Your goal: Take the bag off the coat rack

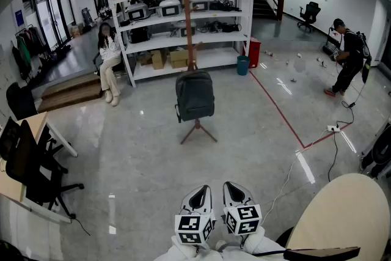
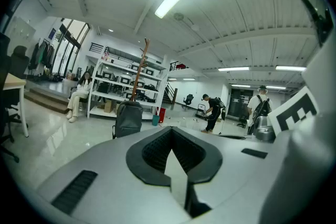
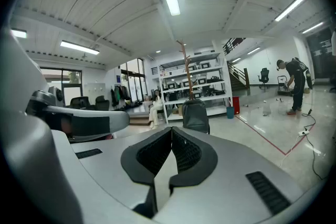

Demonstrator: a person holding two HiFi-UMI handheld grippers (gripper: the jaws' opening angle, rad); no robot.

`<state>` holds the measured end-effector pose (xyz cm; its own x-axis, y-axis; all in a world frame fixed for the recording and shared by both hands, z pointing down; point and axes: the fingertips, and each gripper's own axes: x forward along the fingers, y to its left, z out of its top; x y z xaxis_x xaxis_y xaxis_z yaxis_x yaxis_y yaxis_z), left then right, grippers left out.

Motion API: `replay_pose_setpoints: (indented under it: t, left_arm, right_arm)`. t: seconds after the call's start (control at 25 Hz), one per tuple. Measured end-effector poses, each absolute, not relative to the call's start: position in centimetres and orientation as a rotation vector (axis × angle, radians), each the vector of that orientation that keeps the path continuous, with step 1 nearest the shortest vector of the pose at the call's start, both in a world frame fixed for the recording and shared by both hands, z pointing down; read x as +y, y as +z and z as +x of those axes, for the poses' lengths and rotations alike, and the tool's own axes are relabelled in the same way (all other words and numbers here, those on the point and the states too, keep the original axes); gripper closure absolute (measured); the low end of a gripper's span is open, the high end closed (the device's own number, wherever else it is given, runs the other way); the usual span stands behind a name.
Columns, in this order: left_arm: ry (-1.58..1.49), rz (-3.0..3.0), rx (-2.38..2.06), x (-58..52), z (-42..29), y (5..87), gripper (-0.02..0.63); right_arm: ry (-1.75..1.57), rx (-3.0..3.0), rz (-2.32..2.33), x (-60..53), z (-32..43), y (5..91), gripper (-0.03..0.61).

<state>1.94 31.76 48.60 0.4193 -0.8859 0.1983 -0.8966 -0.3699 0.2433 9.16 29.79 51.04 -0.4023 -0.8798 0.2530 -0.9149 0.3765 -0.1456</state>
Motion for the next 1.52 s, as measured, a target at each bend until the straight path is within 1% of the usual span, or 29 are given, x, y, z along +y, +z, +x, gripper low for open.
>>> replay_pose_setpoints:
  t: [0.36, 0.64, 0.96, 1.2, 1.52]
  left_arm:
    - [0.058, 2.387, -1.528, 29.8, -1.0, 48.9, 0.612]
    - [0.052, 2.388, -1.527, 27.8, -3.0, 49.3, 0.612]
    - [0.044, 2.413, -1.507, 24.4, -2.5, 49.2, 0.612]
    - [0.048, 2.397, -1.538, 19.9, -2.8, 49.4, 0.612]
    - [0.037, 2.401, -1.563, 14.2, -1.4, 48.5, 0.612]
  right_arm:
    - [0.402, -2.480, 1.652, 27.9, 6.2, 51.6, 0.566]
    - [0.409, -2.449, 1.701, 26.4, 5.8, 52.0, 0.566]
    - [0.387, -2.442, 1.708, 22.5, 5.9, 51.9, 0.566]
    - [0.380, -2.464, 1.673, 17.8, 5.4, 52.2, 0.566]
    - [0.356, -2.475, 1.634, 11.9, 6.0, 51.8, 0.566]
